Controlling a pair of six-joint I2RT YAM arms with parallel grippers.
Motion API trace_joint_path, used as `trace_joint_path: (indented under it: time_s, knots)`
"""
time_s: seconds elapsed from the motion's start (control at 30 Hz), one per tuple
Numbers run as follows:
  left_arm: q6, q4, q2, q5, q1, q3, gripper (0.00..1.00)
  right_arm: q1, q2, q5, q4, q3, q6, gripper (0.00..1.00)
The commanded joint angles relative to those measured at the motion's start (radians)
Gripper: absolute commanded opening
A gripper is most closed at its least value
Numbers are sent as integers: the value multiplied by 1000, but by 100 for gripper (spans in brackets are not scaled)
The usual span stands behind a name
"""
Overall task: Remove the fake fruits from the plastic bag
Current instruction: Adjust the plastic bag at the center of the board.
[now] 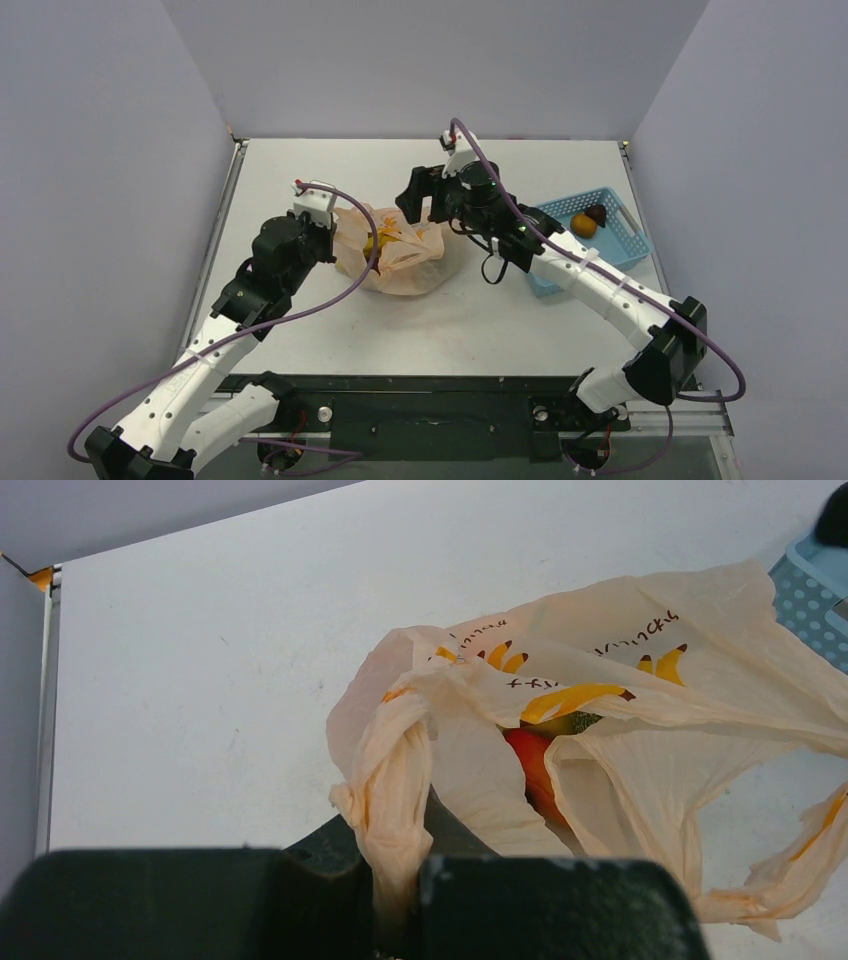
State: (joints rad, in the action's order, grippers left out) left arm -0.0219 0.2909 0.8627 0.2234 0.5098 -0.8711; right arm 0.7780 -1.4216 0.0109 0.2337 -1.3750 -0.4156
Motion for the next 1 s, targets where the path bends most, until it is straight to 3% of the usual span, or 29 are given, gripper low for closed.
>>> trace_joint_path:
  time_s: [0.0, 0.07, 0.37, 0.5, 0.97]
  knots:
    - [7, -34, -1, -4, 1, -22, 0, 21, -88, 78, -65, -27, -112, 77]
    - [8, -36, 3, 0, 1, -20, 0, 28, -111, 106, -84, -7, -126, 71]
    - [5, -31, 17, 15, -7, -28, 0, 62, -19, 140, -195, 330, -83, 14]
    - [1, -28, 25, 41, -13, -32, 0, 74, 5, 91, -205, 465, -69, 0]
    - [-1, -33, 18, 57, -17, -26, 0, 113, 138, 9, -177, 577, -25, 0]
